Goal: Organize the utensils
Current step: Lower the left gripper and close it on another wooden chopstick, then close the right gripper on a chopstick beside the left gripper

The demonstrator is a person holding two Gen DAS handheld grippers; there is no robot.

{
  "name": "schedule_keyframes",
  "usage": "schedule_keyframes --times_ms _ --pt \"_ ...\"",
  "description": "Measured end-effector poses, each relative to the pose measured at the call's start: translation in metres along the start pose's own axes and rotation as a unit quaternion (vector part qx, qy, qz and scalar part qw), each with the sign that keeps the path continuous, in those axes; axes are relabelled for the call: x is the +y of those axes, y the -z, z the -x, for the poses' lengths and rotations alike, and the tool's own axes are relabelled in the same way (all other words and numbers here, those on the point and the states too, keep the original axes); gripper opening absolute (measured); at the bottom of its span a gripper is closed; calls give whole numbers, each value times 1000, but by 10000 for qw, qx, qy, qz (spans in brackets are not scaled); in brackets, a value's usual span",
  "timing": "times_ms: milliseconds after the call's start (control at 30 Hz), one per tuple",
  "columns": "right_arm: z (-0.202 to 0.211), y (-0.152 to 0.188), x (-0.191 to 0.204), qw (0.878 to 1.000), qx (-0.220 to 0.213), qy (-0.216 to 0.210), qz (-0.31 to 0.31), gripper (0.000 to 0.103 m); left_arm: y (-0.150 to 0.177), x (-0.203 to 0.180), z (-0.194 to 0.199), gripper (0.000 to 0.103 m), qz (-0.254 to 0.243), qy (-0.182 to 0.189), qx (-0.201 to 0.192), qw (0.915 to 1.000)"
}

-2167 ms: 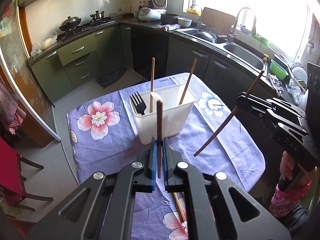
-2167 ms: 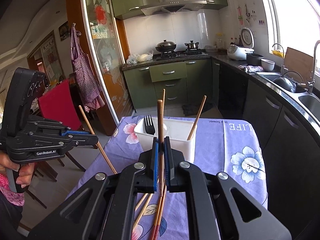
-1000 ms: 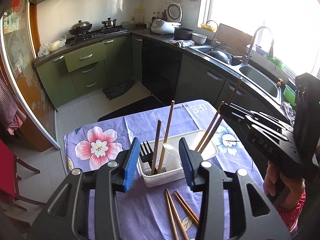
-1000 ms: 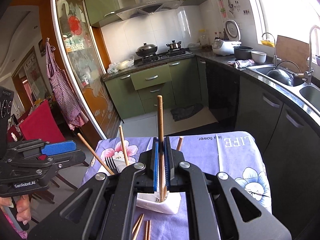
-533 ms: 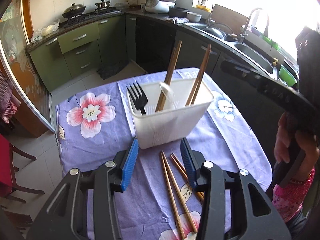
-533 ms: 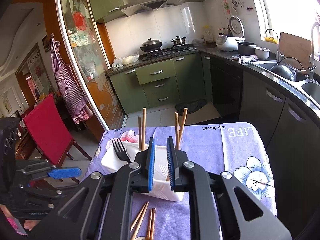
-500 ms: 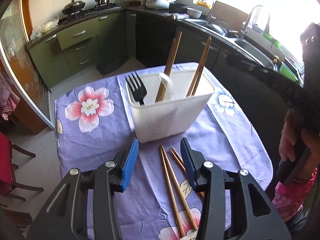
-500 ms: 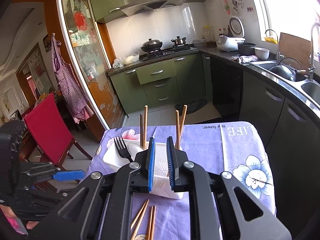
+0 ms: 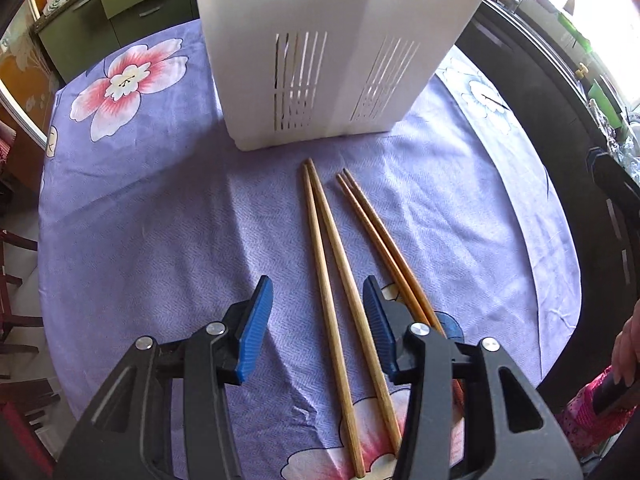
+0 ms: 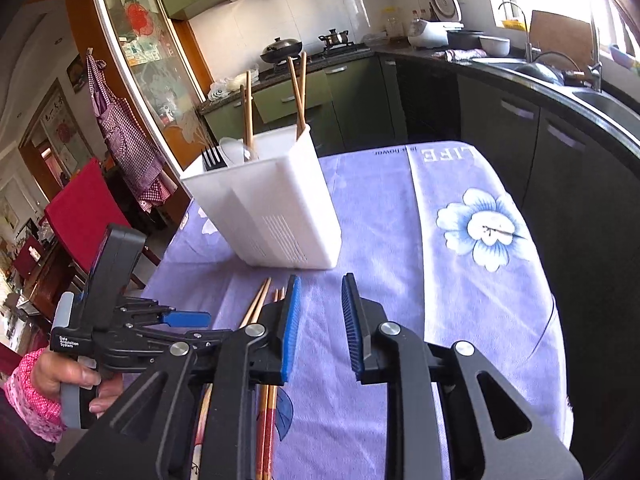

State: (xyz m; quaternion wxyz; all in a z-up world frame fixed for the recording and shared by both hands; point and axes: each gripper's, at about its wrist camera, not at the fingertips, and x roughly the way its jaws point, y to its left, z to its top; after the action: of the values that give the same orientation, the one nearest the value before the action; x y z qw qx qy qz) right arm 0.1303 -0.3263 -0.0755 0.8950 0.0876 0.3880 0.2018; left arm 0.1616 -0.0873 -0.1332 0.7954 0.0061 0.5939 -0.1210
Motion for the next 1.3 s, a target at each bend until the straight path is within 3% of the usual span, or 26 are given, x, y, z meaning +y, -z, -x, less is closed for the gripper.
schedule_keyframes --times_ms 133,233,367,467,533,867,1300 --pt "-4 11 -5 9999 72 -91 -97 22 -1 -6 -10 29 -119 -231 79 9996" --pt "-2 13 -5 9998 47 -141 -104 30 -2 -7 -15 26 -135 -293 123 9994" --pt "-3 9 -2 9998 39 -169 -98 30 -3 -11 -20 25 -204 -426 136 9988" --pt "-9 8 5 9998 158 -148 -26 30 -4 -15 -22 19 -311 -544 107 9980" --pt "-20 12 12 9993 336 -98 146 31 -4 -17 -22 9 -327 -520 97 9981" --pt "-99 34 48 9845 1176 196 1285 31 11 9 -11 8 -248 -511 140 9983" --pt "-135 38 66 9773 1258 561 1611 31 18 11 -9 9 -283 -521 78 9982"
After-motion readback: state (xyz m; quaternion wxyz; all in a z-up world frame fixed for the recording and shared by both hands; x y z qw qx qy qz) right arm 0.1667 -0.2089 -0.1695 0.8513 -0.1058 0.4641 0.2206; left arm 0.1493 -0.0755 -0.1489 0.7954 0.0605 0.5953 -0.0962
